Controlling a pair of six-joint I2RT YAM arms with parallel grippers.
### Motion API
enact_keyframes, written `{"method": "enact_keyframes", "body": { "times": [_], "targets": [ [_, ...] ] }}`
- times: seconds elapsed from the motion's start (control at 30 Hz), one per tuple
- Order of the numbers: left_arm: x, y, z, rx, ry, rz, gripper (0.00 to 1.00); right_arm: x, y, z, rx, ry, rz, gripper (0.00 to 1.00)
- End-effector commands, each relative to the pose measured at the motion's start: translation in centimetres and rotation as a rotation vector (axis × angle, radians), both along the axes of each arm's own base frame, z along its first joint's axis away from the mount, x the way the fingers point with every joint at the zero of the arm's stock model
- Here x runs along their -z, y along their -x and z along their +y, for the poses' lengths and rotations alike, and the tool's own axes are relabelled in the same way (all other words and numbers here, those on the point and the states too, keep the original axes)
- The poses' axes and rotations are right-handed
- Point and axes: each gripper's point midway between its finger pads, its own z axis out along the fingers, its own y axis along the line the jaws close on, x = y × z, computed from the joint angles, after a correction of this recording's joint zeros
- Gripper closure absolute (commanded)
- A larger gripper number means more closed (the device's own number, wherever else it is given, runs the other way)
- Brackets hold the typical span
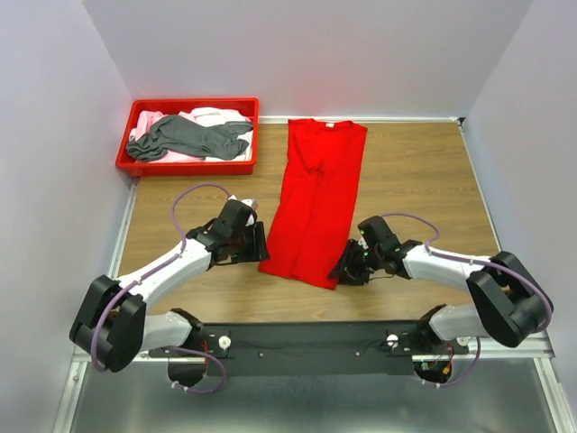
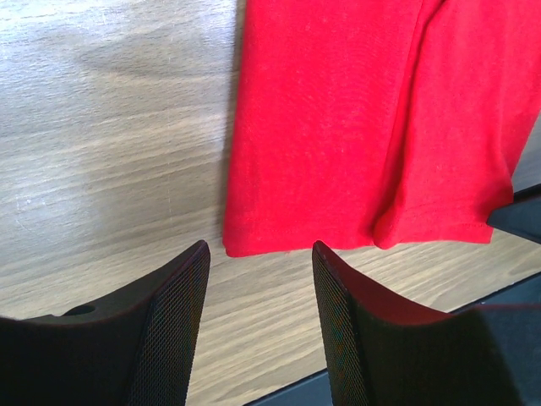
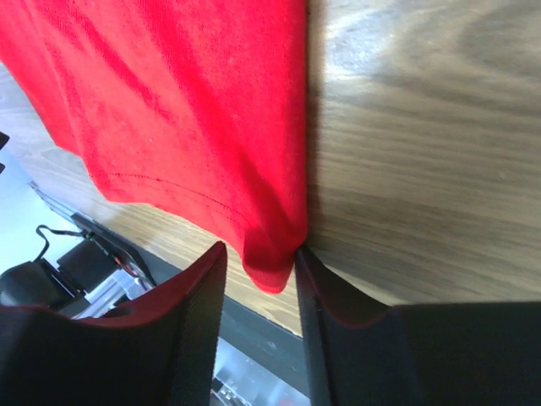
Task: Fold and stack the t-shirts
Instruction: Fold the tshirt
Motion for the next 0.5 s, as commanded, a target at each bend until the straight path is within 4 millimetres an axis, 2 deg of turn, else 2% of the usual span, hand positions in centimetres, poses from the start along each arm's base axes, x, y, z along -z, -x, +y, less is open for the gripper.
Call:
{"method": "enact_keyframes", "body": {
  "times": [0.0, 0.07, 0.1, 0.2, 0.23, 0.27, 0.47],
  "targets": [
    [-0.2, -0.6, 0.0, -0.001, -0.019, -0.018, 0.40, 2.5, 1.5, -1.2, -0.005, 0.074, 0.056, 0.59],
    [0.0, -0.5, 0.1, 0.000, -0.029, -0.014, 0.40, 2.7, 1.3, -1.6, 0.005, 0.087, 0.043, 0.65],
    [0.2, -0.3, 0.1, 0.004, -0.030, -0.007, 0.40, 2.8, 1.5, -1.7, 0.007, 0.091, 0.044, 0.72],
    [0.2, 0.0, 0.1, 0.008, -0.032, -0.003, 0.40, 2.6, 1.5, -1.8, 0.012, 0.087, 0.033, 0.83],
    [0.3, 0.1, 0.2, 0.005, -0.037, 0.001, 0.40, 2.5, 1.6, -1.9, 0.013, 0.087, 0.029, 0.93],
    [0.4, 0.2, 0.2, 0.005, -0.043, 0.003, 0.40, 2.4, 1.6, -2.0, 0.015, 0.087, 0.025, 0.99],
    [1.1, 0.4, -0.1, 0.016, -0.062, 0.035, 0.40, 1.6, 1.4, -2.1, -0.001, 0.088, -0.013, 0.99]
  ]
}}
